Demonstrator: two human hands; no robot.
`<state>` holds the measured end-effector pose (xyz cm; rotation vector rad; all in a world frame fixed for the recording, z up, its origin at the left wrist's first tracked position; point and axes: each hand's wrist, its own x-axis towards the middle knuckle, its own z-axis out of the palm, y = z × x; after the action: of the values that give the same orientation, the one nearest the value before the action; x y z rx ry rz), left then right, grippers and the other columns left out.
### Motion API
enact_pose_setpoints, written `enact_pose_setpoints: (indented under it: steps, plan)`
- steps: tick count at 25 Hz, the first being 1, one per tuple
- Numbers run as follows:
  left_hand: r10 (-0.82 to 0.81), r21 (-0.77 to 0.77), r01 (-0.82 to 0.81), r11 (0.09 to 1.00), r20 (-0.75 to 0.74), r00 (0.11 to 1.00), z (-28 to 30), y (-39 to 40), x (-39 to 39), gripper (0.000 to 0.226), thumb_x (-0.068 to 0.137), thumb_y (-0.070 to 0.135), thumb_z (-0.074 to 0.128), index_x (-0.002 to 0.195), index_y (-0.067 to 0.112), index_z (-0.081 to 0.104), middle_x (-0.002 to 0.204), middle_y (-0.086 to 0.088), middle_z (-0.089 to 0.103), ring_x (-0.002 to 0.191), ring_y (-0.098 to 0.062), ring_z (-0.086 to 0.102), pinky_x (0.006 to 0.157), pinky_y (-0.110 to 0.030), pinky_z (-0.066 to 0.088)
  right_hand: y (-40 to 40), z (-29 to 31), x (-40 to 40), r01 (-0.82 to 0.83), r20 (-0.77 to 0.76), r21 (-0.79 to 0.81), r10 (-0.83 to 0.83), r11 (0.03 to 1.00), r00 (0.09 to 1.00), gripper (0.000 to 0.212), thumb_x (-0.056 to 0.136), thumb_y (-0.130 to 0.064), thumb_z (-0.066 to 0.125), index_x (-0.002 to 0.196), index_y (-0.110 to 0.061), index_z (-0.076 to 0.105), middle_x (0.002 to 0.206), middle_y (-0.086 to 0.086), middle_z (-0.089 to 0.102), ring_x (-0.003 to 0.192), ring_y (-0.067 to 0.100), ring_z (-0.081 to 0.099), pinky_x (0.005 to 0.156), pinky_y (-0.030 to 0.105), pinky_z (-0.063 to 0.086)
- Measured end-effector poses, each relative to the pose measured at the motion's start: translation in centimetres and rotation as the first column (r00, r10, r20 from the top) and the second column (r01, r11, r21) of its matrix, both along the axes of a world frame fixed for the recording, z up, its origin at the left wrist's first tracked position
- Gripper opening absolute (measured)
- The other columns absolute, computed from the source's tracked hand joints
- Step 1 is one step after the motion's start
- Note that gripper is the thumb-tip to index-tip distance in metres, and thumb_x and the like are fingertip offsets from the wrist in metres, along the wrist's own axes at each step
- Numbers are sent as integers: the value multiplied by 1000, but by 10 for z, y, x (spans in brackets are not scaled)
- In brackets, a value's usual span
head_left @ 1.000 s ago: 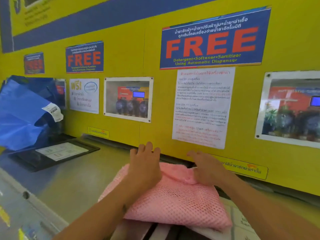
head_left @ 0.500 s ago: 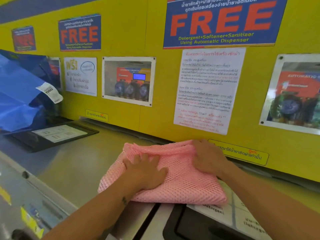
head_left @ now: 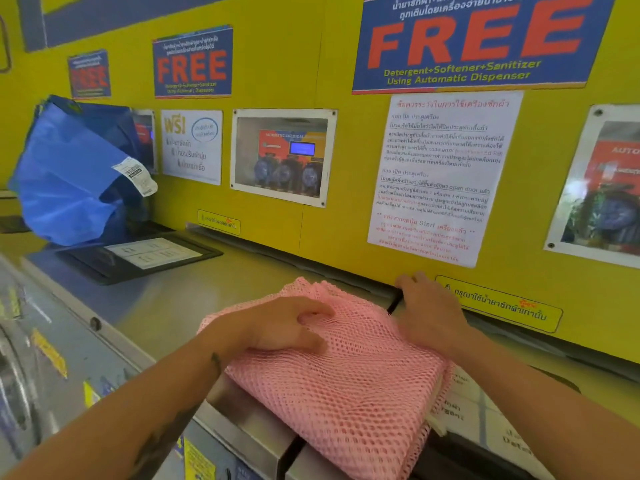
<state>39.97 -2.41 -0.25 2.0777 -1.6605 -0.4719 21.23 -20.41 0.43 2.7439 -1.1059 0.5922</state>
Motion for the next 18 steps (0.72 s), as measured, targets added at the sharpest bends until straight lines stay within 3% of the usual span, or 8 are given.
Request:
enact_pose_setpoints:
  steps: [2, 3, 6, 10, 12, 14, 15, 18]
  plan:
    - [17, -74, -16, 997, 14, 1000, -1, -4, -2, 47, 85, 38, 64, 131, 41, 55, 142, 16, 45, 121, -8, 44, 100, -27, 33, 23, 4, 4, -312, 145, 60, 301, 948, 942, 40, 92, -21, 46, 131, -29, 50, 131, -4, 52, 119, 20, 50, 101, 42, 41]
    - [38, -126, -35, 991, 26, 999, -2, -6, -1, 42, 84, 35, 62, 126, 40, 58, 142, 14, 49, 120, -9, 47, 102, -28, 35, 32, 4, 7, -400, 88, 146, 391, 905, 916, 41, 95, -25, 43, 135, -33, 48, 139, -6, 49, 128, 17, 45, 108, 41, 36]
    - [118, -268, -104, 958, 37, 992, -6, 2, -1, 28, 84, 20, 58, 106, 34, 67, 129, 9, 60, 118, -10, 52, 104, -31, 39, 37, -11, 11, -219, -315, 409, 362, 886, 877, 57, 96, -53, 29, 151, -39, 21, 163, -4, 18, 149, 17, 17, 120, 45, 16]
    - [286, -571, -290, 768, -99, 953, -10, 50, -22, 22, 84, 7, 58, 88, 27, 67, 109, 12, 65, 106, -6, 55, 90, -20, 38, 47, 8, -17, -160, -425, 455, 371, 876, 826, 69, 91, -60, 35, 153, -36, 15, 164, -10, 13, 150, 12, 12, 122, 39, 10]
    - [448, -635, -450, 628, -179, 876, -19, 76, -31, 19, 82, 11, 59, 85, 27, 67, 102, 10, 64, 99, -10, 56, 86, -28, 40, 58, 28, -35, -166, -391, 558, 434, 813, 811, 69, 91, -58, 44, 152, -41, 16, 161, -17, 16, 147, 10, 19, 119, 36, 20]
    - [572, -605, -581, 545, -239, 785, -28, 93, -34, 13, 75, 28, 54, 82, 33, 64, 103, 2, 62, 100, -20, 57, 90, -39, 45, 62, 41, -41, -165, -255, 671, 433, 723, 865, 64, 94, -53, 47, 151, -45, 17, 156, -18, 26, 139, 13, 36, 103, 35, 41]
    - [607, -549, -623, 557, -242, 757, -30, 99, -36, 20, 71, 37, 50, 85, 36, 63, 107, -1, 60, 105, -24, 56, 94, -44, 45, 63, 41, -39, -186, -190, 676, 413, 713, 891, 61, 95, -51, 45, 150, -45, 19, 154, -16, 32, 134, 14, 41, 97, 35, 45]
    - [664, -217, -694, 687, -201, 720, -38, 112, -60, 60, 68, 60, 39, 122, 43, 55, 133, -6, 40, 134, -33, 32, 113, -51, 26, 60, 15, -25, -227, -160, 524, 357, 821, 920, 65, 94, -54, 41, 152, -40, 16, 162, -5, 20, 147, 20, 21, 117, 41, 24]
